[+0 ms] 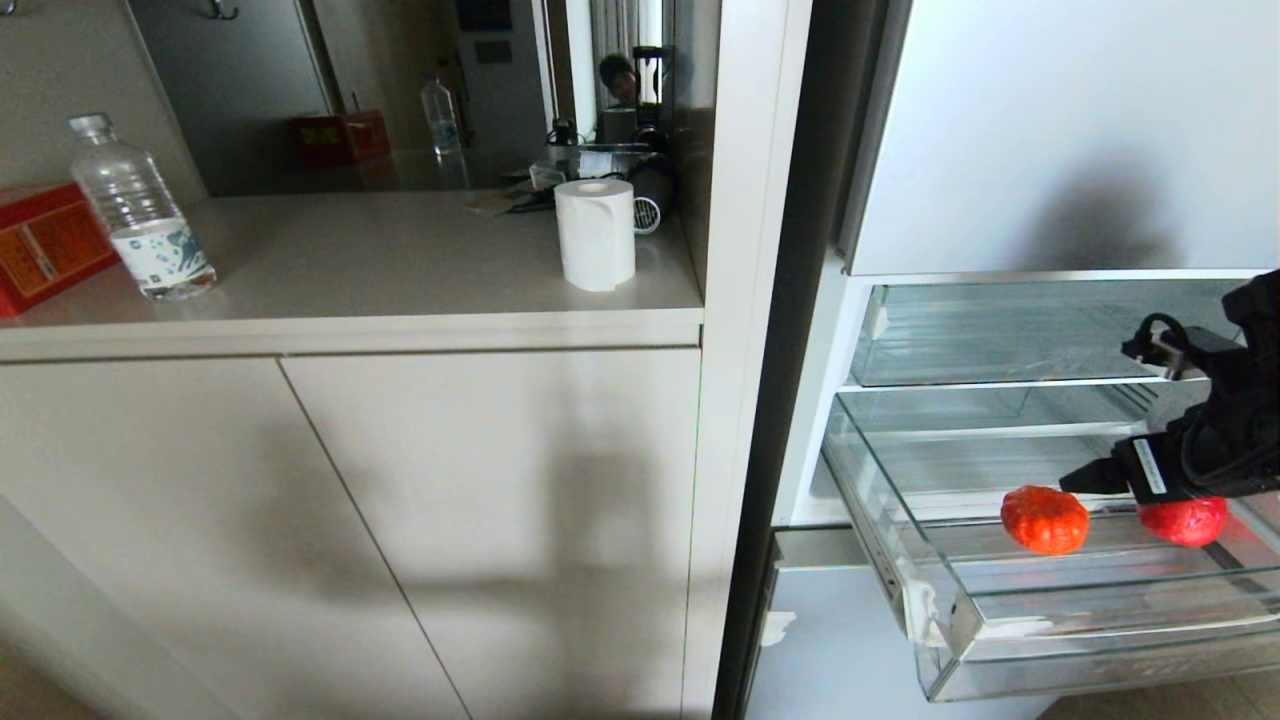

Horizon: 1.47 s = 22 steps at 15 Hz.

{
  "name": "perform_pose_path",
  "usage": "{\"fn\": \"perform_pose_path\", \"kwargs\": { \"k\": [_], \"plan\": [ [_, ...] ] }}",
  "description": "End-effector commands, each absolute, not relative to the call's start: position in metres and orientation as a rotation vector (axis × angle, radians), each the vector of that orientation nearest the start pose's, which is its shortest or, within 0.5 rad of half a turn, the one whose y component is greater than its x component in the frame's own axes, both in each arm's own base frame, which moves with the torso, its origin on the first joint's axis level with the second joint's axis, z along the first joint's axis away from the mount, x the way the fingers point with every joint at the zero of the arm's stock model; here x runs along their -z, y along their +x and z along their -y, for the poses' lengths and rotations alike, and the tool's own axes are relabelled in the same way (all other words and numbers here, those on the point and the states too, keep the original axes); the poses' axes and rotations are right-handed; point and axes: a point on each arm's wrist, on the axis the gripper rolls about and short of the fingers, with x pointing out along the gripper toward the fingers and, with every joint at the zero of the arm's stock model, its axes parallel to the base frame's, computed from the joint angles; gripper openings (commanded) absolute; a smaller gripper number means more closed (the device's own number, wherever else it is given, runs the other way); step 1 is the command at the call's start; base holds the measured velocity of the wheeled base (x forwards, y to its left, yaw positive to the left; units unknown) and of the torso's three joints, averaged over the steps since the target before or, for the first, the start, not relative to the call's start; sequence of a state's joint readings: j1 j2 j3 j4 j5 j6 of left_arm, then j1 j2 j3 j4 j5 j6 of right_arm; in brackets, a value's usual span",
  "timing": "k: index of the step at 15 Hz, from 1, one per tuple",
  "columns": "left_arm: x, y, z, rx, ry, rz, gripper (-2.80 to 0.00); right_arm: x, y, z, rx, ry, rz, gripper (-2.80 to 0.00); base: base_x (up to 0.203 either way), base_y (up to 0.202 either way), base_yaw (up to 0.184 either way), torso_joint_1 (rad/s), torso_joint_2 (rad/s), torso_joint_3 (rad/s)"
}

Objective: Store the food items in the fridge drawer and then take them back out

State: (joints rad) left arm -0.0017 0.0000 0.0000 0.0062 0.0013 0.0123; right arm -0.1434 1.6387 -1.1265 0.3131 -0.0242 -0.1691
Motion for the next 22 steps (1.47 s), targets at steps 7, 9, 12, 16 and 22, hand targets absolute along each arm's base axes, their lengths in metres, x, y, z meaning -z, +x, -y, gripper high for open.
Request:
{"fn": "perform_pose_path", "kwargs": {
  "k": [7,9,12,16,22],
  "plan": [
    [-0.075,-0.023,0.0,0.0,0.012,-0.008,-2.8,-0.167,0.331,0.029,0.121,-0.174,-0.94,0.0,0.0,0.0,0.0,0.0,0.0,0.0],
    [-0.075,-0.023,0.0,0.0,0.012,-0.008,-2.8,-0.159,0.339,0.03,0.13,-0.169,-0.958,0.0,0.0,0.0,0.0,0.0,0.0,0.0],
    [-0.075,-0.023,0.0,0.0,0.012,-0.008,-2.8,-0.159,0.361,0.031,0.149,-0.177,-0.934,0.0,0.0,0.0,0.0,0.0,0.0,0.0],
    [-0.075,-0.023,0.0,0.0,0.012,-0.008,-2.8,-0.135,0.374,0.032,0.15,-0.179,-0.996,0.0,0.0,0.0,0.0,0.0,0.0,0.0],
    [-0.075,-0.023,0.0,0.0,0.012,-0.008,-2.8,-0.114,0.382,0.032,0.15,-0.168,-1.042,0.0,0.0,0.0,0.0,0.0,0.0,0.0]
  ]
}}
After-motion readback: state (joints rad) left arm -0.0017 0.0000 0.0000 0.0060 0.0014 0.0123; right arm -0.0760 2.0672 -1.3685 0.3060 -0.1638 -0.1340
